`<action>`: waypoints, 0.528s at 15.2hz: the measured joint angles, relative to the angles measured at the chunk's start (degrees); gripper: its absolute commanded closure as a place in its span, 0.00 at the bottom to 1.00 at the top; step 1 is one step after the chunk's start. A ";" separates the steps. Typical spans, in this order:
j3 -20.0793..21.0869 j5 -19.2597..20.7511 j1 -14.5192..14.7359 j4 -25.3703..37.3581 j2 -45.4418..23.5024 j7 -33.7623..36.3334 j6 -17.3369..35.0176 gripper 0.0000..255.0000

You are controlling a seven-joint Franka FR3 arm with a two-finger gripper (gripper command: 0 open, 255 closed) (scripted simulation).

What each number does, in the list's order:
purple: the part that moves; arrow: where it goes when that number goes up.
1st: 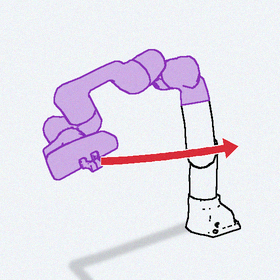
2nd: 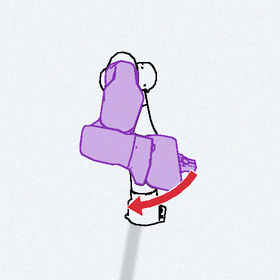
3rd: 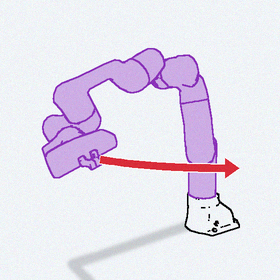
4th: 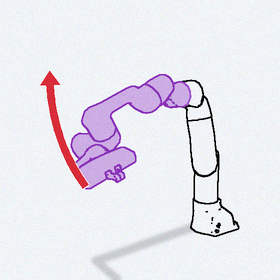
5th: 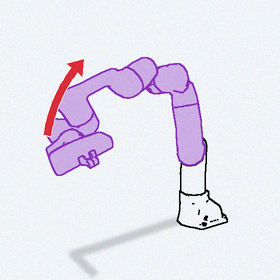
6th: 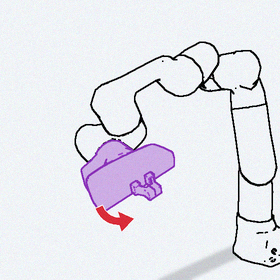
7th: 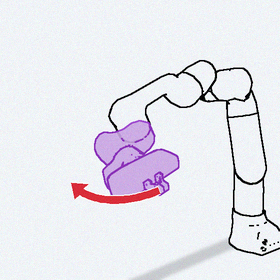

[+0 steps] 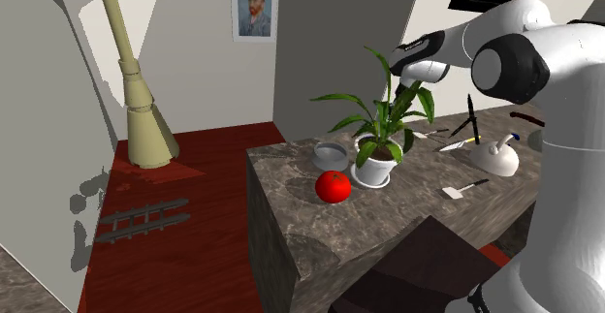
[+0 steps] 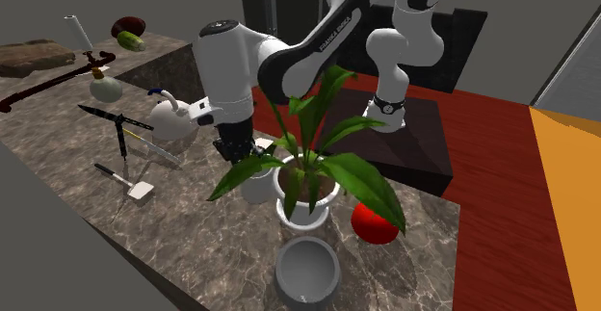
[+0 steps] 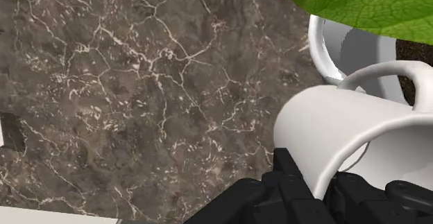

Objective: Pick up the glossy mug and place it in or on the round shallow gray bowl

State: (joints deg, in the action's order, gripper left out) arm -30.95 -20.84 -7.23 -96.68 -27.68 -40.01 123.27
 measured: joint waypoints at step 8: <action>3.09 0.98 5.94 3.65 -1.50 10.04 -1.00 1.00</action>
State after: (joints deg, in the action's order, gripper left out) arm -27.86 -19.86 -1.29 -93.03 -29.18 -29.97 122.27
